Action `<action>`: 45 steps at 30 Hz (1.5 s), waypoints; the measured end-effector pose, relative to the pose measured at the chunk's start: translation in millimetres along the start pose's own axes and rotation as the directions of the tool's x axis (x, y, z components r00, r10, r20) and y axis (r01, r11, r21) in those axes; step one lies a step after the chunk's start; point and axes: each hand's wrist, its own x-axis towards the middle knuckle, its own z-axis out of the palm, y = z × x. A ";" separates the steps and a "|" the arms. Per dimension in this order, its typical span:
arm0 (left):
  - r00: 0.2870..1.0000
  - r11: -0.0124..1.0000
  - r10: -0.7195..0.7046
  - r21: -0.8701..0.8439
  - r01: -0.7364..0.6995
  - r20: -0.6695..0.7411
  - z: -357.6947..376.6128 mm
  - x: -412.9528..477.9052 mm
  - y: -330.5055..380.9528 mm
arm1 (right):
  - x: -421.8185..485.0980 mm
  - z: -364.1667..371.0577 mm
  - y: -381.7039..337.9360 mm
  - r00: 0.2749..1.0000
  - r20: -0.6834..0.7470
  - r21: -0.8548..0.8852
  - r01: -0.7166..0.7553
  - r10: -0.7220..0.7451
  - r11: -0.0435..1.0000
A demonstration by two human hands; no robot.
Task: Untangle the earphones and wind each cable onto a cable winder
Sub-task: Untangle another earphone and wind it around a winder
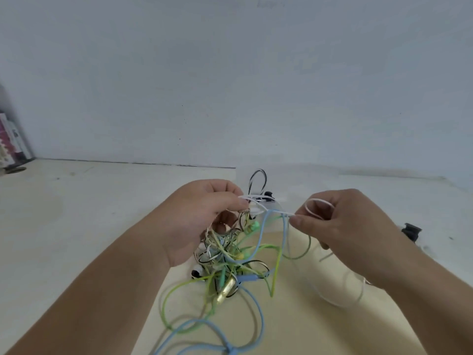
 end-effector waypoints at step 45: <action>0.990 0.728 0.117 0.671 -0.141 0.080 8.7 -6.0 -4.1 | -2.0 -6.0 -6.4 0.975 -0.198 0.123 0.122 -0.096 0.985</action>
